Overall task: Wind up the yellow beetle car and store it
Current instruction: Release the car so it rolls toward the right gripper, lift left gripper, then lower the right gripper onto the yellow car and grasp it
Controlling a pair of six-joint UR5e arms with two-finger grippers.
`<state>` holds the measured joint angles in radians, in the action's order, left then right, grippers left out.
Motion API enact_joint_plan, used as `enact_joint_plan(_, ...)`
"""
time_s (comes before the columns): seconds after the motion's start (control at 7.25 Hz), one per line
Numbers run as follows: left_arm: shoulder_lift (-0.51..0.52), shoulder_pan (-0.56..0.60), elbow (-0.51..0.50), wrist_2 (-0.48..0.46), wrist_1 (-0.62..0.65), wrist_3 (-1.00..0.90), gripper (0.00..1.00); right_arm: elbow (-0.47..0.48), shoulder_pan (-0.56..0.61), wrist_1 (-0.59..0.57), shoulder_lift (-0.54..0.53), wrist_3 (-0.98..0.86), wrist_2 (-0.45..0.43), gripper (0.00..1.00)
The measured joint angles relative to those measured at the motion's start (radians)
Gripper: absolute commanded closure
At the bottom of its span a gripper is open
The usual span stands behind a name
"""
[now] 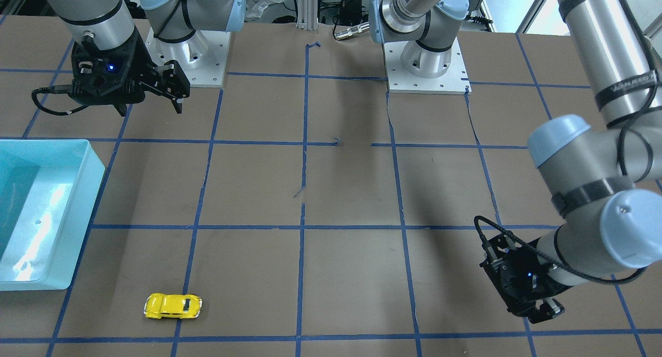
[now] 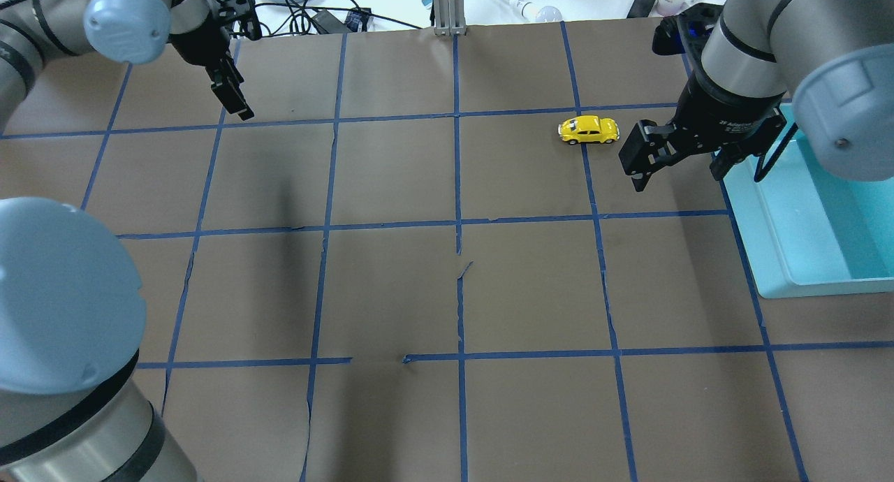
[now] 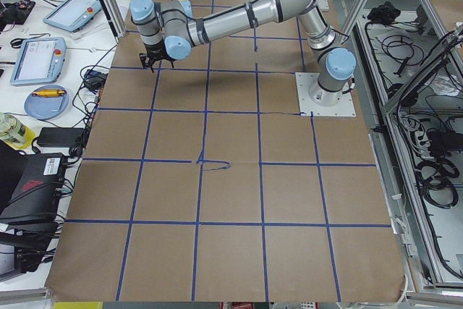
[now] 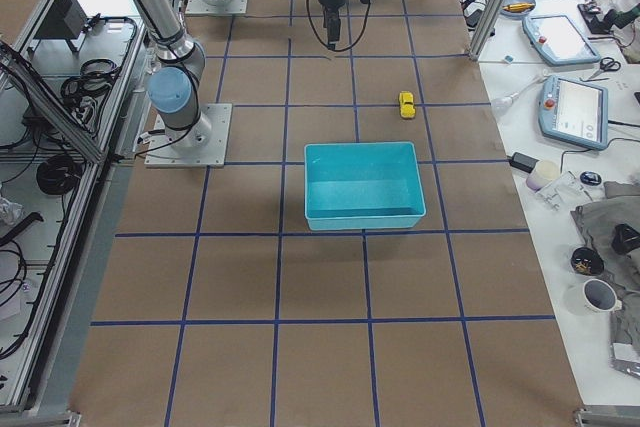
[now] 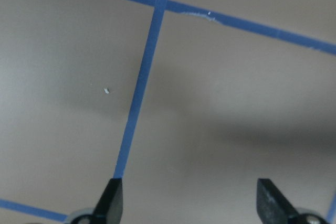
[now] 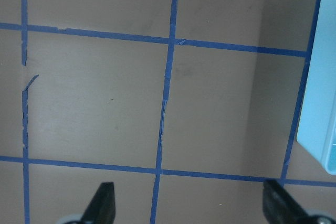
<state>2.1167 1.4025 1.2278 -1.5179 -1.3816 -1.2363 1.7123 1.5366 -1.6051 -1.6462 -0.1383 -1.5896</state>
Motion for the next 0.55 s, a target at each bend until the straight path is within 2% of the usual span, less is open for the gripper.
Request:
enact_joint_plan(0.41, -0.21, 0.066, -0.001, 0.014, -0.126, 0.594, 0.0, 0.002, -0.006, -0.027, 0.02, -0.015, -0.046, 0.0)
enact_joint_plan(0.55, -0.26, 0.096, 0.002, 0.012, -0.168, 0.785, 0.0, 0.004, -0.007, -0.085, 0.063, -0.042, -0.05, 0.0)
